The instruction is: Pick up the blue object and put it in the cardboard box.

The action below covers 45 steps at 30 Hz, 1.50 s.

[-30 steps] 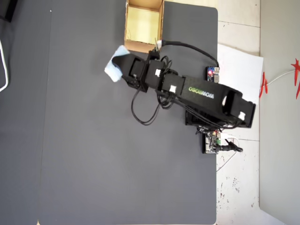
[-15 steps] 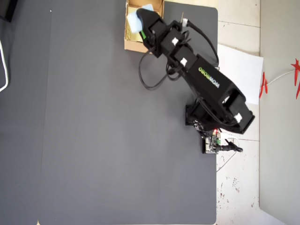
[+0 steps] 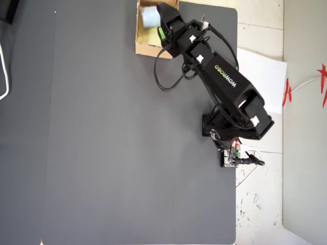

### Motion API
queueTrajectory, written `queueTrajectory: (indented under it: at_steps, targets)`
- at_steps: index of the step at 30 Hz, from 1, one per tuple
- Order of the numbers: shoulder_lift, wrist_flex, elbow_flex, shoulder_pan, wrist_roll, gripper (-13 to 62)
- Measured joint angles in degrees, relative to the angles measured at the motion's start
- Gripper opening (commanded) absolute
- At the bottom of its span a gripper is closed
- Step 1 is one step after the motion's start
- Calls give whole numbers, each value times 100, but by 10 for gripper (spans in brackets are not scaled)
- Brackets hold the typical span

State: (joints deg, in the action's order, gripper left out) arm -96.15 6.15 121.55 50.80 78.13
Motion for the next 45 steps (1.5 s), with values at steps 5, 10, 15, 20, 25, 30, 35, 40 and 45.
queueTrajectory:
  at_steps: [5,10,15,20,25,30,35,40,45]
  targets:
    - [-79,-79,9,-123,246,308]
    - [-501,-817,97,-589,466,320]
    - [-1063,-1354,721,-1477,923,331]
    - [-1758,-1564,1450,-2435,1160,331]
    - [-2672,-1731,2610,-3551,1450,339]
    - [-3208,-2039,3437,-4324,1749,339]
    - [-3445,-2153,4298,-5080,1828,338]
    - [-3445,-2162,5212,-5159,1837,339]
    - [-3445,-2171,5493,-5133,1837,347]
